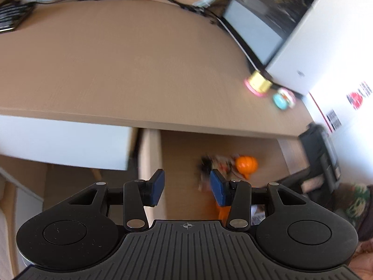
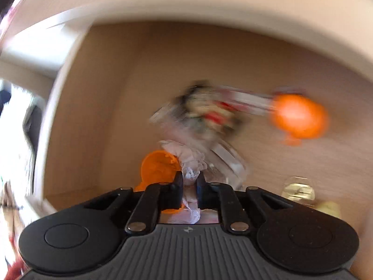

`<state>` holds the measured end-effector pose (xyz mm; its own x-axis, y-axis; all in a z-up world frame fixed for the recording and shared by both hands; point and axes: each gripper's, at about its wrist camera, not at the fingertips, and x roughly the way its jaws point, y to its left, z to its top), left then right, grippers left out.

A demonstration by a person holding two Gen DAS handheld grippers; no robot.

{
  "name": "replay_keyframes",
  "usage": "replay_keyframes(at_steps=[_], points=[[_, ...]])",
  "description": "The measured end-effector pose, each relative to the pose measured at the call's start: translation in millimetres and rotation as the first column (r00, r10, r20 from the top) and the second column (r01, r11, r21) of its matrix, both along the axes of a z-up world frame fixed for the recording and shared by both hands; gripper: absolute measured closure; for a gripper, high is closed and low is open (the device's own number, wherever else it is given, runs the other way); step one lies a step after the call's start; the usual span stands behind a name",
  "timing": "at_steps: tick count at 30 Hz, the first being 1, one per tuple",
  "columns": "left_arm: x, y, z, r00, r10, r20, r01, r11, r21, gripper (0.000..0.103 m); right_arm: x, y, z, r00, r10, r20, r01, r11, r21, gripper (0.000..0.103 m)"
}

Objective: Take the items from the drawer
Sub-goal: 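Grasp the orange toy with the left gripper while the right gripper grasps the clear plastic wrap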

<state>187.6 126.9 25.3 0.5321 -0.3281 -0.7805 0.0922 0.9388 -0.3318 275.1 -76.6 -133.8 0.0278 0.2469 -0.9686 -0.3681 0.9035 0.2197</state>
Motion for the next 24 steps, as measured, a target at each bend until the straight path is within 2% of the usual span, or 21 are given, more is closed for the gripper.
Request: replay_keyframes(at_steps=[3, 6, 7, 10, 11, 14, 18, 20, 24], points=[[12, -25, -8, 0.994, -0.103, -0.03, 0.103, 0.995, 0.002, 0.056, 7, -41, 3, 0.994, -0.109, 0.017, 0.108, 0.993, 0.053, 0.093], [24, -52, -19, 0.978, -0.194, -0.072, 0.196, 0.981, 0.012, 0.056, 10, -67, 4, 0.981, -0.192, 0.012, 0.189, 0.975, 0.116, 0.089], [28, -61, -23, 0.972, -0.219, -0.086, 0.222, 0.975, 0.019, 0.056, 9, -74, 5, 0.977, -0.212, 0.016, 0.209, 0.97, 0.124, 0.085], [41, -88, -38, 0.947, -0.292, -0.138, 0.3, 0.953, 0.045, 0.056, 1, -89, 13, 0.967, -0.249, 0.055, 0.239, 0.961, 0.141, 0.06], [45, -97, -43, 0.936, -0.317, -0.154, 0.33, 0.942, 0.06, 0.056, 0, -94, 17, 0.964, -0.258, 0.068, 0.247, 0.958, 0.146, 0.058], [54, -121, -61, 0.897, -0.392, -0.205, 0.422, 0.897, 0.13, 0.056, -10, -110, 28, 0.955, -0.277, 0.107, 0.259, 0.953, 0.158, 0.057], [59, -137, -88, 0.842, -0.449, -0.299, 0.511, 0.841, 0.178, 0.056, -6, -130, 51, 0.942, -0.287, 0.173, 0.265, 0.954, 0.137, 0.056], [61, -141, -97, 0.826, -0.462, -0.323, 0.532, 0.828, 0.177, 0.056, -8, -136, 51, 0.94, -0.289, 0.181, 0.267, 0.954, 0.136, 0.055], [67, -148, -112, 0.809, -0.477, -0.343, 0.541, 0.832, 0.12, 0.057, -7, -138, 42, 0.942, -0.287, 0.176, 0.27, 0.956, 0.115, 0.055]])
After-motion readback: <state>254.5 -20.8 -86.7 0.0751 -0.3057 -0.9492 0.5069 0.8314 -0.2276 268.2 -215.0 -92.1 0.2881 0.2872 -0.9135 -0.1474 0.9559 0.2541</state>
